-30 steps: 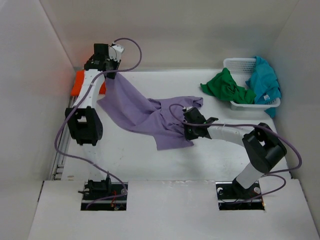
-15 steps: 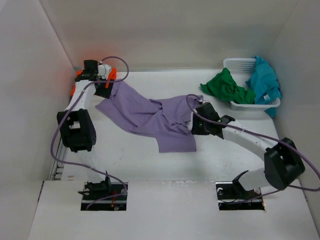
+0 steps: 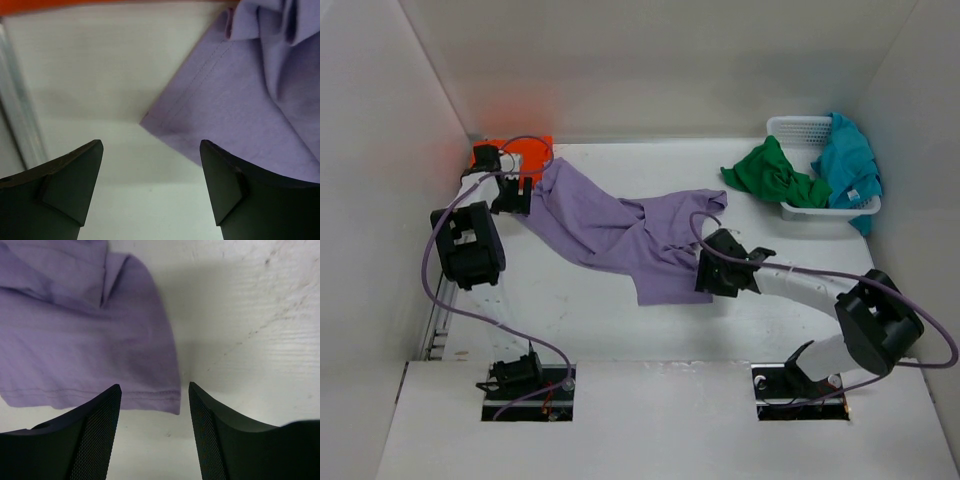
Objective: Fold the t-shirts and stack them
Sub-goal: Flatten out the tshirt
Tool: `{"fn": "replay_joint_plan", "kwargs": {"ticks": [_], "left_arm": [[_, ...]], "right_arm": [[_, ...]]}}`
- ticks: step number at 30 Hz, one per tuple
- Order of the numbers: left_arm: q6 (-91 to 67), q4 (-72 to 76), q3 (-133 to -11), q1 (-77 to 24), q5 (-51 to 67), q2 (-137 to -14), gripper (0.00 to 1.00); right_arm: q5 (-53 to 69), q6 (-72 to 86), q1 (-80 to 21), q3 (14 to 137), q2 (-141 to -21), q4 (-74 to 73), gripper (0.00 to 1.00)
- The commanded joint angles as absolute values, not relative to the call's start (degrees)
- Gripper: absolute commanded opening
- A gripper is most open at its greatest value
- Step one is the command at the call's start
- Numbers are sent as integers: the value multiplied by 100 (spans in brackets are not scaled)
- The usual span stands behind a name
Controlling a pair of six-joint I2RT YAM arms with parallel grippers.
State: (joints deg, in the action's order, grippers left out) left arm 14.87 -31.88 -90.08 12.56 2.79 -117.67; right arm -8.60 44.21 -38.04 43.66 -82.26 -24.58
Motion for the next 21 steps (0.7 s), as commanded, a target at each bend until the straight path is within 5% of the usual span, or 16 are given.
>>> {"fn": "replay_joint_plan", "kwargs": {"ticks": [1,8,10,12,14,21], "left_arm": [[1116,-2979,-9395,1358,686,-11820,78],[1186,-2927,-9299,1402,238,-12427,74],[1230,-2839,-9238,1411,202,-12515,63],[1239,-2804,-9115,1393,333,-12437,38],[1265,-2777,-8931,1384,509,-12297,26],[1380,-2769,-8061,1288,756,-11515,13]], "right_arm": [[-914,4877,-3959,4254,-8332,-2171,61],[-844,5106,-4074,4131,-8429,-2118,62],[-721,5106,-4074,4113,-8472,-2092,62],[-694,5106,-4074,4096,-8516,-2135,63],[-756,5150,-4074,4017,-8499,-2171,64],[-309,5142,-4284,4034,-8499,-2127,63]]}}
